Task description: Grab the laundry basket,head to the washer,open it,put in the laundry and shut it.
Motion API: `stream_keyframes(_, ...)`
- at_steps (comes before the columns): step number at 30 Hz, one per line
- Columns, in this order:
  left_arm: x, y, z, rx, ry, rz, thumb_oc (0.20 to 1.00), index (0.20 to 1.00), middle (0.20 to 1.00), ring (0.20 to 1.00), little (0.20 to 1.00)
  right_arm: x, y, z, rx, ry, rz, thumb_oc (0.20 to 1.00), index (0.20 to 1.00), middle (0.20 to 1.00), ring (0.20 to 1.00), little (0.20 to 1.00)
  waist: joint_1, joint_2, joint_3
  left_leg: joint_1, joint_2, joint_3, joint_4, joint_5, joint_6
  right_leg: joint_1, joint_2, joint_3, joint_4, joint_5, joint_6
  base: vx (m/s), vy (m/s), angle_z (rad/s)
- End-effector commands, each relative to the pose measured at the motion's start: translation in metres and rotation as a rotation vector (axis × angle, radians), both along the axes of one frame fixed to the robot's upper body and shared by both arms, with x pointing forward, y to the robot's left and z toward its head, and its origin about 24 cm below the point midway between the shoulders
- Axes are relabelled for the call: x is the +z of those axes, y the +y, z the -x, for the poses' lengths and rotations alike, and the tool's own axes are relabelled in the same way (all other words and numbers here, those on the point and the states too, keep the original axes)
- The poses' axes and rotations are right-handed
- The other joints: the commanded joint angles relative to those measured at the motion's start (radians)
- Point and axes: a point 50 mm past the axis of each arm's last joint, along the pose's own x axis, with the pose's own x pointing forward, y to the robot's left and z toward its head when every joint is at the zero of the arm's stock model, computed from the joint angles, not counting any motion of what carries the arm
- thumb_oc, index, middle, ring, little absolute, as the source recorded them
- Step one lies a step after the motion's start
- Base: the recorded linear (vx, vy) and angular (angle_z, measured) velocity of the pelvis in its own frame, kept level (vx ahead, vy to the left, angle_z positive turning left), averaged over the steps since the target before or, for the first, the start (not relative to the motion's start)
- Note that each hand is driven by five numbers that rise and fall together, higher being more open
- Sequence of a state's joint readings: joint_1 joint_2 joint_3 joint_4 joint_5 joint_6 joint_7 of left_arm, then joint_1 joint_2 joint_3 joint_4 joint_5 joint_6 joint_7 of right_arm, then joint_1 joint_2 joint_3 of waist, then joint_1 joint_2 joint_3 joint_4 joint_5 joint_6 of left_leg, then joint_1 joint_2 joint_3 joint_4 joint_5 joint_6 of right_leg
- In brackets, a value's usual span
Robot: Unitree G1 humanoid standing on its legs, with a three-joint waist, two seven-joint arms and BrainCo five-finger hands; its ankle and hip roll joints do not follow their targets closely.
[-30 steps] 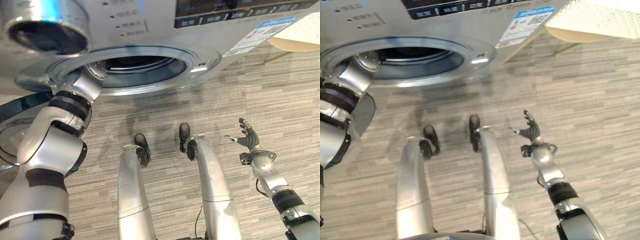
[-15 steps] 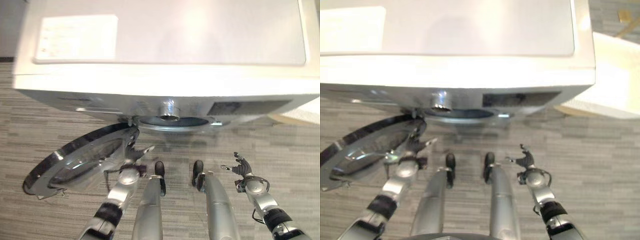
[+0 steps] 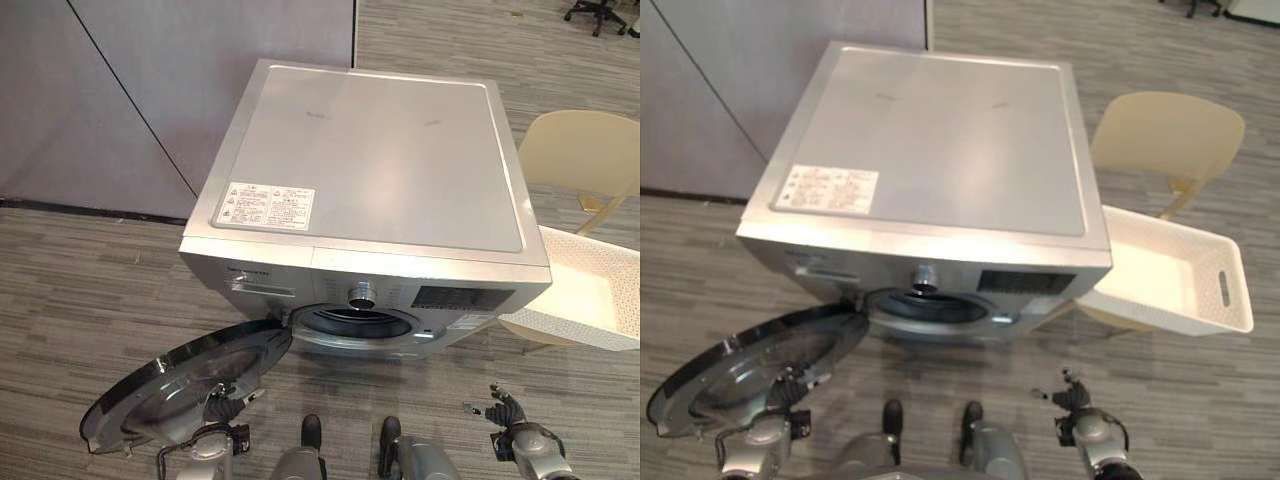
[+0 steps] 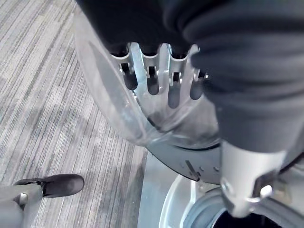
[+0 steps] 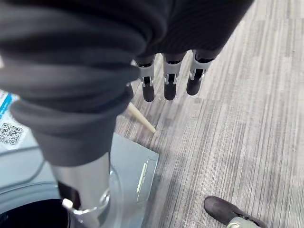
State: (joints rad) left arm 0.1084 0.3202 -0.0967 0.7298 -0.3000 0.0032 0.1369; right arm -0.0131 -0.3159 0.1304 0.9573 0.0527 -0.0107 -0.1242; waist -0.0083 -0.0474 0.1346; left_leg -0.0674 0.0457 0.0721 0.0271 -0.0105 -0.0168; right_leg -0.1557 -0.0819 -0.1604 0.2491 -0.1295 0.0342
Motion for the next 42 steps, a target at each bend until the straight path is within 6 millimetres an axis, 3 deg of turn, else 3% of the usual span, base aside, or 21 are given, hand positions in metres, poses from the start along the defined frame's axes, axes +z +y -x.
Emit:
stream_keyframes(1, 0.015, 0.012, -0.018, -0.040, -0.074, -0.064, 1.000, 1.000, 1.000, 1.000, 1.000, 0.007, -0.002, -0.010, 0.035, -0.038, 0.012, 1.000, 1.000, 1.000, 1.000, 1.000, -0.004, -0.016, -0.005, -0.002, -0.044, 0.024, -0.011, 0.013, -0.002, 0.031, -0.026, 0.039, -0.243, 0.236, 0.102, 0.09, 0.093, -0.08)
stream_keyframes(4, 0.016, 0.015, -0.015, -0.030, -0.074, -0.070, 1.000, 1.000, 1.000, 1.000, 1.000, 0.005, -0.001, -0.008, 0.038, -0.026, 0.014, 1.000, 1.000, 1.000, 1.000, 1.000, 0.000, -0.014, -0.003, 0.022, -0.046, 0.045, -0.051, 0.028, 0.000, 0.026, -0.028, 0.042, -0.250, 0.259, 0.119, -0.06, 0.092, -0.23)
stream_keyframes(8, 0.026, 0.018, -0.031, -0.048, -0.125, -0.105, 1.000, 1.000, 1.000, 1.000, 1.000, 0.010, -0.001, -0.018, 0.012, -0.069, 0.003, 1.000, 1.000, 1.000, 1.000, 1.000, -0.011, -0.010, 0.037, -0.031, -0.042, 0.057, -0.027, 0.056, 0.004, -0.041, -0.021, 0.095, -0.182, 0.281, 0.136, -0.22, 0.024, -0.32)
stream_keyframes(10, 0.036, 0.019, -0.048, -0.088, -0.167, -0.146, 1.000, 1.000, 1.000, 1.000, 1.000, 0.006, 0.001, -0.016, -0.005, -0.058, -0.008, 1.000, 1.000, 1.000, 1.000, 1.000, -0.008, 0.011, 0.062, -0.084, -0.017, 0.053, 0.003, 0.086, 0.015, -0.059, 0.033, 0.160, -0.026, 0.189, 0.114, -0.37, 0.046, 0.08)
stream_keyframes(11, 0.037, 0.020, -0.049, -0.077, -0.173, -0.147, 1.000, 1.000, 1.000, 1.000, 1.000, 0.000, 0.002, -0.007, -0.008, -0.018, -0.012, 1.000, 1.000, 1.000, 1.000, 1.000, 0.020, 0.036, 0.050, -0.107, 0.015, 0.049, -0.022, 0.127, 0.014, -0.012, 0.055, 0.160, 0.057, 0.123, 0.095, -0.34, -0.014, 0.20)
stream_keyframes(12, 0.036, 0.020, -0.047, -0.068, -0.173, -0.143, 1.000, 1.000, 1.000, 1.000, 1.000, -0.002, 0.002, -0.003, -0.015, 0.000, -0.015, 1.000, 1.000, 1.000, 1.000, 1.000, 0.030, 0.035, 0.042, -0.105, 0.013, 0.043, -0.036, 0.136, 0.012, 0.022, 0.054, 0.167, 0.067, 0.106, 0.094, -0.24, -0.081, 0.17)
stream_keyframes(14, 0.035, 0.021, -0.044, -0.059, -0.168, -0.142, 1.000, 1.000, 1.000, 1.000, 1.000, -0.004, 0.002, 0.002, -0.028, 0.016, -0.019, 1.000, 1.000, 1.000, 1.000, 1.000, 0.041, 0.027, 0.034, -0.104, 0.008, 0.040, -0.054, 0.154, 0.004, 0.074, 0.044, 0.168, 0.041, 0.096, 0.100, -0.06, -0.082, 0.03)
stream_keyframes(16, 0.036, 0.024, -0.040, -0.034, -0.173, -0.141, 1.000, 1.000, 1.000, 1.000, 1.000, -0.005, 0.002, 0.002, -0.032, 0.021, -0.023, 1.000, 1.000, 1.000, 1.000, 1.000, 0.066, 0.015, 0.023, -0.131, 0.009, 0.032, -0.078, 0.211, -0.018, 0.150, 0.062, 0.179, -0.128, 0.062, 0.081, -0.10, -0.112, 0.04)
stream_keyframes(20, 0.030, 0.020, -0.029, -0.029, -0.152, -0.123, 1.000, 1.000, 1.000, 1.000, 1.000, -0.004, -0.009, 0.005, -0.034, 0.045, 0.014, 1.000, 1.000, 1.000, 1.000, 1.000, 0.094, 0.016, 0.035, -0.192, -0.003, -0.009, -0.076, 0.258, -0.035, 0.147, 0.080, 0.163, -0.230, 0.090, 0.065, -0.18, -0.114, -0.10)
stream_keyframes(21, 0.029, 0.017, -0.029, -0.049, -0.145, -0.117, 1.000, 1.000, 1.000, 1.000, 1.000, -0.002, -0.015, 0.006, -0.045, 0.043, 0.026, 1.000, 1.000, 1.000, 1.000, 1.000, 0.093, 0.017, 0.049, -0.205, -0.015, -0.016, -0.055, 0.247, -0.036, 0.135, 0.078, 0.151, -0.228, 0.102, 0.059, -0.35, -0.102, 0.83)
stream_keyframes(23, 0.030, 0.013, -0.033, -0.102, -0.145, -0.127, 1.000, 1.000, 1.000, 1.000, 1.000, -0.001, -0.024, 0.013, -0.078, 0.047, 0.038, 1.000, 1.000, 1.000, 1.000, 1.000, 0.059, -0.004, 0.058, -0.170, -0.077, -0.028, 0.086, 0.112, -0.019, 0.085, 0.046, 0.096, -0.231, 0.153, 0.050, -0.41, -0.094, 1.14)
stream_keyframes(24, 0.030, 0.013, -0.033, -0.102, -0.145, -0.127, 1.000, 1.000, 1.000, 1.000, 1.000, -0.001, -0.024, 0.013, -0.078, 0.047, 0.038, 1.000, 1.000, 1.000, 1.000, 1.000, 0.059, -0.004, 0.058, -0.170, -0.077, -0.028, 0.086, 0.112, -0.019, 0.085, 0.046, 0.096, -0.231, 0.153, 0.050, -0.20, -0.043, 0.61)
stream_keyframes(26, 0.032, 0.016, -0.032, -0.075, -0.158, -0.126, 1.000, 1.000, 1.000, 1.000, 1.000, -0.002, -0.026, 0.018, -0.076, 0.060, 0.044, 1.000, 1.000, 1.000, 1.000, 1.000, 0.045, -0.016, 0.039, -0.098, -0.102, -0.055, 0.102, 0.035, -0.012, 0.081, 0.036, 0.081, -0.241, 0.172, 0.053, -0.04, -0.004, 0.37)
stream_keyframes(29, 0.031, 0.016, -0.031, -0.067, -0.154, -0.131, 1.000, 1.000, 1.000, 1.000, 1.000, -0.005, -0.024, 0.021, -0.068, 0.082, 0.047, 1.000, 1.000, 1.000, 1.000, 1.000, 0.043, -0.001, 0.012, -0.051, -0.098, -0.090, 0.023, 0.057, -0.010, 0.092, 0.053, 0.071, -0.260, 0.174, 0.057, 0.08, 0.027, 0.16)
stream_keyframes(33, 0.040, 0.019, -0.039, -0.079, -0.195, -0.166, 1.000, 1.000, 1.000, 1.000, 1.000, -0.005, -0.025, 0.022, -0.076, 0.090, 0.048, 1.000, 1.000, 1.000, 1.000, 1.000, 0.043, -0.004, -0.003, -0.027, -0.093, -0.079, 0.006, 0.053, -0.005, 0.121, 0.052, 0.068, -0.262, 0.169, 0.061, 0.09, 0.046, 0.17)
stream_keyframes(35, 0.050, 0.022, -0.046, -0.100, -0.232, -0.198, 1.000, 1.000, 1.000, 1.000, 1.000, -0.005, -0.027, 0.023, -0.077, 0.093, 0.050, 1.000, 1.000, 1.000, 1.000, 1.000, 0.046, -0.007, -0.009, -0.013, -0.093, -0.075, 0.001, 0.046, 0.000, 0.132, 0.050, 0.065, -0.257, 0.163, 0.063, 0.10, 0.070, -0.28)
stream_keyframes(37, 0.073, 0.028, -0.061, -0.160, -0.314, -0.281, 1.000, 1.000, 1.000, 1.000, 1.000, -0.005, -0.032, 0.027, -0.093, 0.094, 0.052, 1.000, 1.000, 1.000, 1.000, 1.000, 0.042, -0.009, -0.017, 0.002, -0.088, -0.067, -0.003, 0.040, 0.003, 0.143, 0.047, 0.071, -0.245, 0.152, 0.066, 0.11, 0.071, -0.20)
stream_keyframes(39, 0.080, 0.031, -0.065, -0.178, -0.335, -0.311, 1.000, 1.000, 1.000, 1.000, 1.000, -0.004, -0.033, 0.027, -0.094, 0.094, 0.052, 1.000, 1.000, 1.000, 1.000, 1.000, 0.042, -0.010, -0.019, 0.007, -0.086, -0.064, -0.005, 0.038, 0.003, 0.145, 0.047, 0.072, -0.241, 0.148, 0.067, 0.07, 0.053, -0.01)
stream_keyframes(41, 0.103, 0.041, -0.084, -0.225, -0.396, -0.422, 1.000, 1.000, 1.000, 1.000, 1.000, -0.003, -0.037, 0.030, -0.085, 0.102, 0.064, 1.000, 1.000, 1.000, 1.000, 1.000, 0.033, -0.014, -0.028, 0.018, -0.084, -0.056, -0.009, 0.028, 0.004, 0.153, 0.045, 0.073, -0.236, 0.139, 0.069, 0.09, 0.064, -0.03)
stream_keyframes(42, 0.103, 0.041, -0.084, -0.225, -0.396, -0.422, 1.000, 1.000, 1.000, 1.000, 1.000, -0.003, -0.037, 0.030, -0.085, 0.102, 0.064, 1.000, 1.000, 1.000, 1.000, 1.000, 0.034, -0.014, -0.028, 0.018, -0.084, -0.056, -0.009, 0.028, 0.004, 0.153, 0.045, 0.074, -0.235, 0.139, 0.069, 0.07, 0.059, -0.04)
